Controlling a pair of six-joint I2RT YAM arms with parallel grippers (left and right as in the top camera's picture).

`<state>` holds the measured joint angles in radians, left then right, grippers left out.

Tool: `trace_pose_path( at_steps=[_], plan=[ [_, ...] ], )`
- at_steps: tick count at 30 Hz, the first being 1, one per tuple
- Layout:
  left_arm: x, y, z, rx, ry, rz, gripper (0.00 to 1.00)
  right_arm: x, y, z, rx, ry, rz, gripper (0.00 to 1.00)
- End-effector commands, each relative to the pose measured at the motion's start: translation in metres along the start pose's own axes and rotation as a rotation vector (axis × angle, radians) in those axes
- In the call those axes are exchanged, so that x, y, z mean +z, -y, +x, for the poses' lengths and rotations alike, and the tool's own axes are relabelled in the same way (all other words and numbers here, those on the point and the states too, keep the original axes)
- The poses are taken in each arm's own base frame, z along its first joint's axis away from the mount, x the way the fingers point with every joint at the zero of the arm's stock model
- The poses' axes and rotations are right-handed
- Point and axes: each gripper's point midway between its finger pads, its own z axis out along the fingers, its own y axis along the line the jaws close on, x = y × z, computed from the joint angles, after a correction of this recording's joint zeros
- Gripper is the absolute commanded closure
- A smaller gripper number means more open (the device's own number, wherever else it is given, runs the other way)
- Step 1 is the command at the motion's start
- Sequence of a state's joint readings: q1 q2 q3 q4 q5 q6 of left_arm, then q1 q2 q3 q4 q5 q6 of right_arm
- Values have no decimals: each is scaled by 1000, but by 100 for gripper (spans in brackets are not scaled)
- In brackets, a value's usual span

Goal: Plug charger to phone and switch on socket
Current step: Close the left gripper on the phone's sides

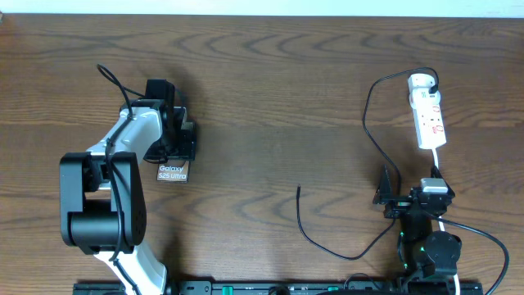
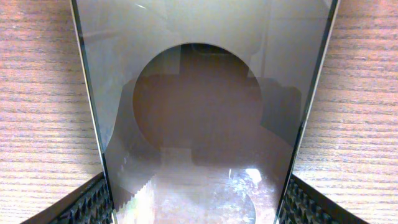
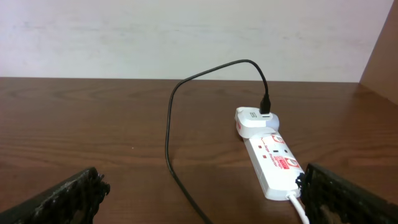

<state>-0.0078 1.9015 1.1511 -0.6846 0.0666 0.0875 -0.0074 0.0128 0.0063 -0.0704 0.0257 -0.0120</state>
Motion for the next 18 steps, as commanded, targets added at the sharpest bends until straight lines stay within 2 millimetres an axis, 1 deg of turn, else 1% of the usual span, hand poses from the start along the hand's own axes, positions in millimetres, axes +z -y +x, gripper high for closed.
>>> trace_pose_path(
  at_steps=[1, 2, 4, 5, 9, 10, 11, 18],
  plan=[
    [32, 4, 38, 3, -141, 23, 55, 0, 2, 0, -11, 0, 7, 1],
    [32, 4, 38, 3, -141, 23, 57, 0, 2, 0, -11, 0, 7, 1],
    [32, 4, 38, 3, -141, 23, 63, 0, 2, 0, -11, 0, 7, 1],
    [32, 4, 37, 3, -140, 23, 68, 0, 2, 0, -11, 0, 7, 1],
    [32, 4, 37, 3, -140, 23, 79, 0, 2, 0, -11, 0, 7, 1],
    [32, 4, 38, 3, -141, 23, 89, 0, 2, 0, -11, 0, 7, 1],
    [32, 4, 37, 3, -140, 23, 92, 0, 2, 0, -11, 0, 7, 1],
    [31, 4, 36, 3, -137, 24, 93, 0, 2, 0, -11, 0, 7, 1]
  ],
)
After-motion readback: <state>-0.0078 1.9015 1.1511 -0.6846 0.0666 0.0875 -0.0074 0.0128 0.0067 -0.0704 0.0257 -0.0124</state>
